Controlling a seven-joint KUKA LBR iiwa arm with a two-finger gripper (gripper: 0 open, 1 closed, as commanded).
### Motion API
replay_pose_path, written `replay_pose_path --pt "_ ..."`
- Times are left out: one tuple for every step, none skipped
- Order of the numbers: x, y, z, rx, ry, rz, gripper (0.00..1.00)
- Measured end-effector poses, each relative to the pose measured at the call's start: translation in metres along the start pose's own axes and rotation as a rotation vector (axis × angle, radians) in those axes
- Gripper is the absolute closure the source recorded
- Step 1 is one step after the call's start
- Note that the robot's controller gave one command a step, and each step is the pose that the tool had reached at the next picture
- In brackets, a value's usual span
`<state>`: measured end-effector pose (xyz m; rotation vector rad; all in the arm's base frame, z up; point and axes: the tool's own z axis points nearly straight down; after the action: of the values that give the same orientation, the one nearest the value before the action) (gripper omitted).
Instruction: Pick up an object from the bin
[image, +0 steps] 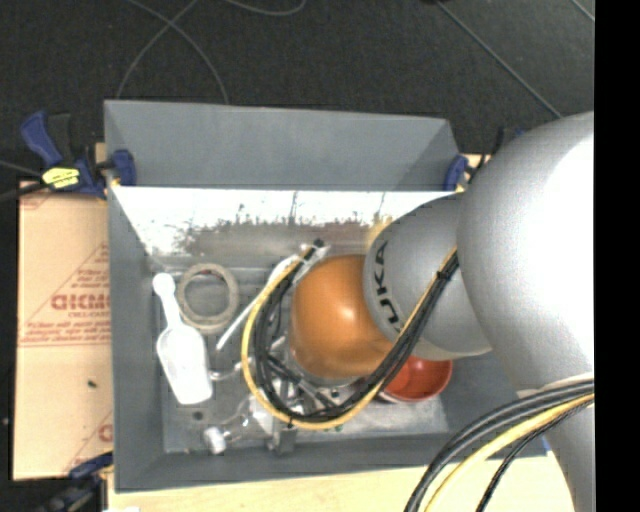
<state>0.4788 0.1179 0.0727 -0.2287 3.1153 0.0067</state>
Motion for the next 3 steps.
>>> replay_pose_path --pt "-0.001 -0.001 -0.001 -0.002 -0.002 0.044 0.0" --pt "-0.002 -0.001 -0.001 -0.001 -0.004 0.025 0.0" --pt "-0.016 -0.003 0.003 -0.003 -0.006 0.482 1.0"
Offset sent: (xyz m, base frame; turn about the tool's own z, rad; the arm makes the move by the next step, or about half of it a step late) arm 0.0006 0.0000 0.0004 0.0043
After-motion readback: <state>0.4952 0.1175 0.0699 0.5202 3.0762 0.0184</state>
